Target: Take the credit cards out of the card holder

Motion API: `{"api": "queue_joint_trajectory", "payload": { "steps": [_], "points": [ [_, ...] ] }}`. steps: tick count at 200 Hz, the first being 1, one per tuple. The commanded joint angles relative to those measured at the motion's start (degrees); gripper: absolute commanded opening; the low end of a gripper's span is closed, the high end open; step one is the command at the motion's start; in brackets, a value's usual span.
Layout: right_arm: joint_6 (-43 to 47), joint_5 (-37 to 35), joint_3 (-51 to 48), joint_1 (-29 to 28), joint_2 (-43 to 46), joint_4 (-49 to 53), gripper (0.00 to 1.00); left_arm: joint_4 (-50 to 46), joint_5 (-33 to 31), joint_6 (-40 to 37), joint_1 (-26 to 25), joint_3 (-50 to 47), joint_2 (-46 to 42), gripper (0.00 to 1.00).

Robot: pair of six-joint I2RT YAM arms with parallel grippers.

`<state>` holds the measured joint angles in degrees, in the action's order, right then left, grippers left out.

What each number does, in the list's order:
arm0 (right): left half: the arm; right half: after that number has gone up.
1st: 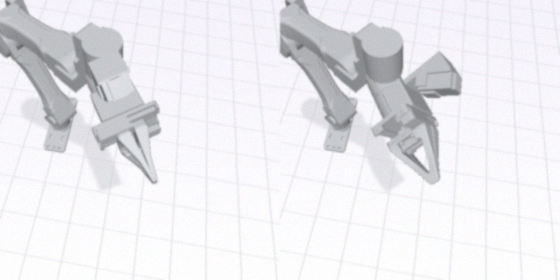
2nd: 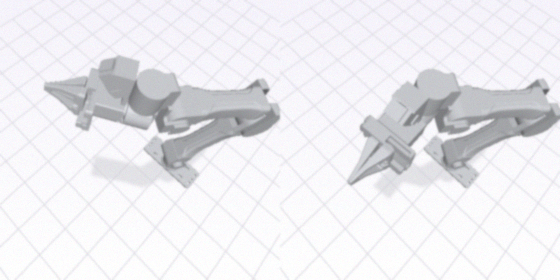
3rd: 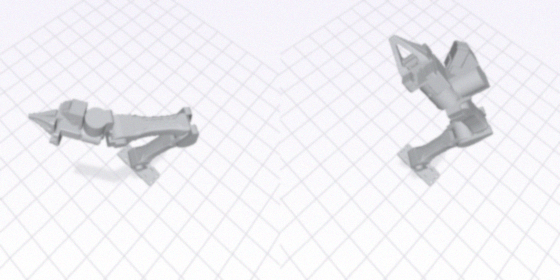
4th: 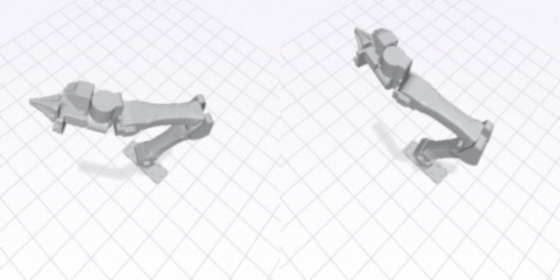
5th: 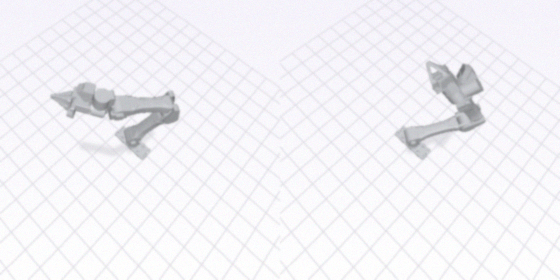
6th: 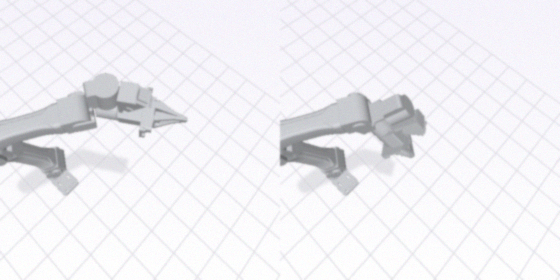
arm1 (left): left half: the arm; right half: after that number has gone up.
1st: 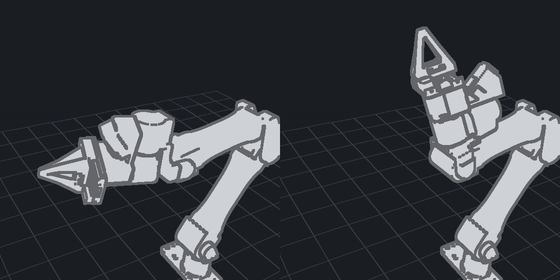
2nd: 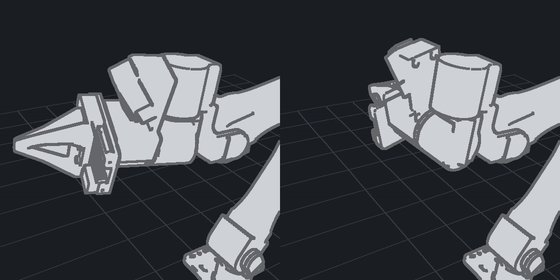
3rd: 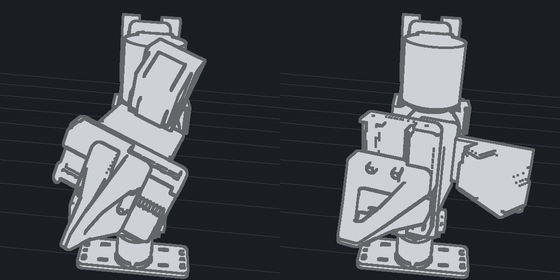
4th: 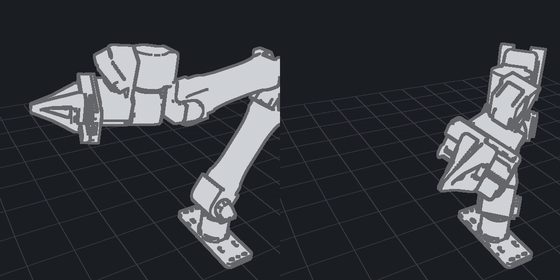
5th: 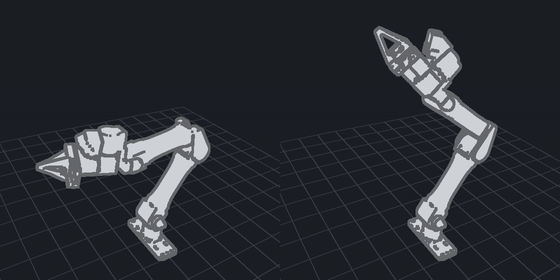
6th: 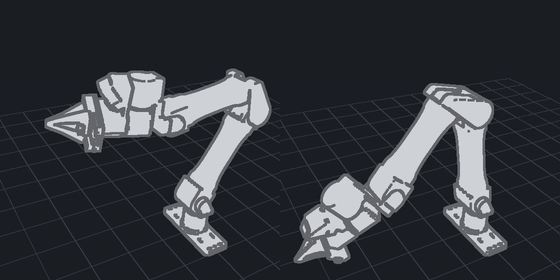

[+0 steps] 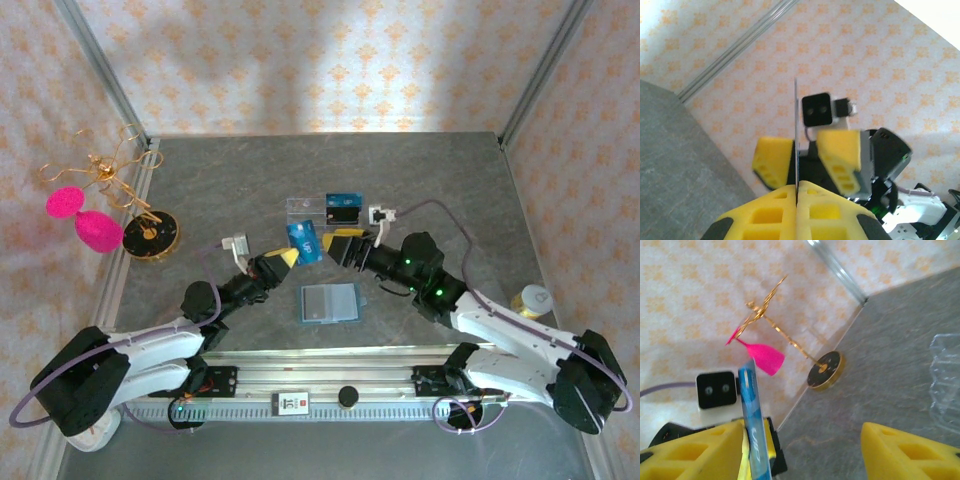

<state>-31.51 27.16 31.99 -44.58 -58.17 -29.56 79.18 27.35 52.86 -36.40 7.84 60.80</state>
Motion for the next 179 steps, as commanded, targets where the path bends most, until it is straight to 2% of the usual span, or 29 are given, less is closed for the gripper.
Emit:
{"api": "queue_joint_trajectory", "payload": {
  "steps": [1,38,63,82,121,150,179],
  "points": [
    [-2.5,7.0,-1.0,0.1,-0.9,-11.6,0.62,6.9,-1.1,-0.3,-0.6,0.7,1.0,0.00],
    [-3.5,9.0,0.0,-0.1,-3.4,-13.6,0.59,8.1,-1.3,0.1,-0.8,1.0,2.2,0.00],
    [-3.0,10.2,1.4,-0.8,-5.4,-13.3,0.50,8.5,-1.6,0.3,-0.8,1.2,2.7,0.00],
    [-2.6,10.1,2.4,-1.0,-6.6,-12.5,0.46,9.0,-1.3,0.3,-0.9,1.6,3.0,0.00],
    [-2.1,9.1,2.5,-1.0,-6.2,-11.4,0.42,9.1,-1.7,0.5,-1.0,1.4,2.9,0.00],
    [-2.6,9.0,1.9,-1.0,-5.9,-12.3,0.34,9.3,-1.6,0.7,-1.0,1.3,3.1,0.00],
    [-2.4,9.4,2.2,-0.9,-5.7,-12.3,0.33,9.6,-1.5,0.9,-1.0,1.5,3.4,0.00]
  ]
}}
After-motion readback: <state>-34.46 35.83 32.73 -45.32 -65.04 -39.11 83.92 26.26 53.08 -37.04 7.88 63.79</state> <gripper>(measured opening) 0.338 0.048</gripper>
